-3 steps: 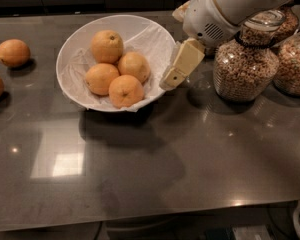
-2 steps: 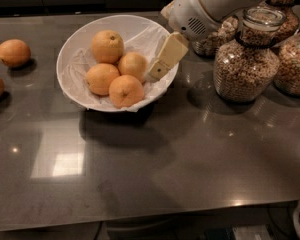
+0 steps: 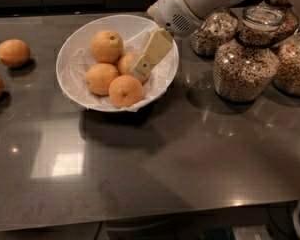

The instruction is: Pick orange from white bowl

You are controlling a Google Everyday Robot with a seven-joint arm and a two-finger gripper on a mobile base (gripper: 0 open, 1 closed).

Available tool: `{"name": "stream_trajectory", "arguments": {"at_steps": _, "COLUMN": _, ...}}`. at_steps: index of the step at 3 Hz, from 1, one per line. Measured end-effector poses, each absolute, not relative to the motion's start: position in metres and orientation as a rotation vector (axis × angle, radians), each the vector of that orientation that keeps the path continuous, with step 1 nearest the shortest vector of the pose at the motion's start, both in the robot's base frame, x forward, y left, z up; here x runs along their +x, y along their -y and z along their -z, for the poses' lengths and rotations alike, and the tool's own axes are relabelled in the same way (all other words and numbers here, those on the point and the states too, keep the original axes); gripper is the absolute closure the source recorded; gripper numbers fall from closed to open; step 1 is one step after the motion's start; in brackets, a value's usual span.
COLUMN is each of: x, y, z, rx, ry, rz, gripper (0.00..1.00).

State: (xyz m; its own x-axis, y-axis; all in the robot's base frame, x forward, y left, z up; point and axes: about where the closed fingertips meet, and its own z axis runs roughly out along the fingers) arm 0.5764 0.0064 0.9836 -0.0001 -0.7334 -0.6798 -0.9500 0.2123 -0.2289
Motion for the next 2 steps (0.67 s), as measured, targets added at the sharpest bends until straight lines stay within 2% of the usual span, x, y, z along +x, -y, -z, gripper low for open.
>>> {"name": "stream_trajectory", "arguments": {"at_steps": 2, "x": 0.595, "y": -0.034, "z": -0.974, "rx": -1.389, "ry": -1.831, "rz": -0.507, "gripper": 0.0}}
